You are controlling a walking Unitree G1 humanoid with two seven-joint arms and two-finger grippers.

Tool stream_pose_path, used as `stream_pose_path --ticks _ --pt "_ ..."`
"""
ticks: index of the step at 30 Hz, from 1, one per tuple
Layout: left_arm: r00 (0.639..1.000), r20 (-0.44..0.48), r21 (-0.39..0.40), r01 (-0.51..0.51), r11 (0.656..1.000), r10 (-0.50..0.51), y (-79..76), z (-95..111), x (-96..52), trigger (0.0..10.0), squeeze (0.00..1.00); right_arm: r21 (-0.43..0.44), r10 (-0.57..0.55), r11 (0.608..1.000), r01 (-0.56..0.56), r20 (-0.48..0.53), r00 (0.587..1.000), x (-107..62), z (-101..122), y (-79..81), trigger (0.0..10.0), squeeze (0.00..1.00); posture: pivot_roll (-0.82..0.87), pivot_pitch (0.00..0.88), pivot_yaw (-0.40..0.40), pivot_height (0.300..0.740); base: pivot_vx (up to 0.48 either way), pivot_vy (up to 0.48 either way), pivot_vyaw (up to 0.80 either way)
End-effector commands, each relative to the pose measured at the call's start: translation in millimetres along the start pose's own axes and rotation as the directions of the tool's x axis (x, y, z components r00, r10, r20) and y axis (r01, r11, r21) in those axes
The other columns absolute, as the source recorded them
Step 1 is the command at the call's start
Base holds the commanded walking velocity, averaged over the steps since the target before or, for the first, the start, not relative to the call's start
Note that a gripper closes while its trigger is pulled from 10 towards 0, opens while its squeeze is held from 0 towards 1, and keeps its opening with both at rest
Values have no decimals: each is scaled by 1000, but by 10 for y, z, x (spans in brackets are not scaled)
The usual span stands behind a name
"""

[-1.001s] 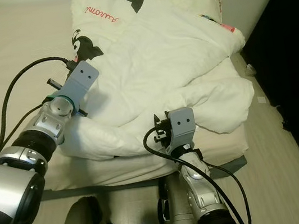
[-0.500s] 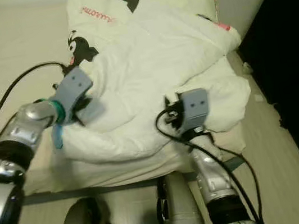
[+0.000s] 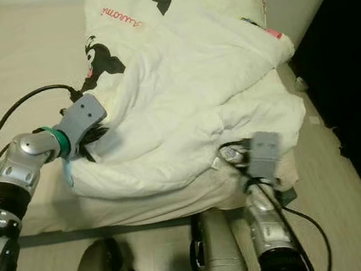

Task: Clean up the room

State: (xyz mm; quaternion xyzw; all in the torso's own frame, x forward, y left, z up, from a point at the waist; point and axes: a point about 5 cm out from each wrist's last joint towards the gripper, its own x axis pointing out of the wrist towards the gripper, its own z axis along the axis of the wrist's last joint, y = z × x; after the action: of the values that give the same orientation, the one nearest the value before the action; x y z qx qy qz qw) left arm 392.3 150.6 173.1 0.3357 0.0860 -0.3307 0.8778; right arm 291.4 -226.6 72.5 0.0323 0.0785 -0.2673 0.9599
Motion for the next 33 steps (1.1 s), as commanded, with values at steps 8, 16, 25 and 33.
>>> stream_pose_path --ticks 8,16,25,33 --pt "1000 -12 -29 12 1000 -13 -69 -51 20 0 0 -62 -83 995 83 -2 997 85 -90 -285 10000 1000 -85 203 17 610 0 0 0" --pt "1000 -23 -35 7 999 -8 -54 -68 4 0 0 -161 -47 985 57 63 997 137 -74 -287 10000 1000 -68 214 29 610 0 0 0" --pt "999 -32 -44 7 999 -9 -35 -105 -33 0 0 -180 81 982 -56 132 988 196 -39 -175 10000 1000 -37 232 47 610 0 0 0" --pt "999 -37 -47 10 999 -11 -27 -128 -63 0 0 -113 56 992 -59 -31 998 267 -208 -181 10000 0 -22 237 52 610 0 0 0"
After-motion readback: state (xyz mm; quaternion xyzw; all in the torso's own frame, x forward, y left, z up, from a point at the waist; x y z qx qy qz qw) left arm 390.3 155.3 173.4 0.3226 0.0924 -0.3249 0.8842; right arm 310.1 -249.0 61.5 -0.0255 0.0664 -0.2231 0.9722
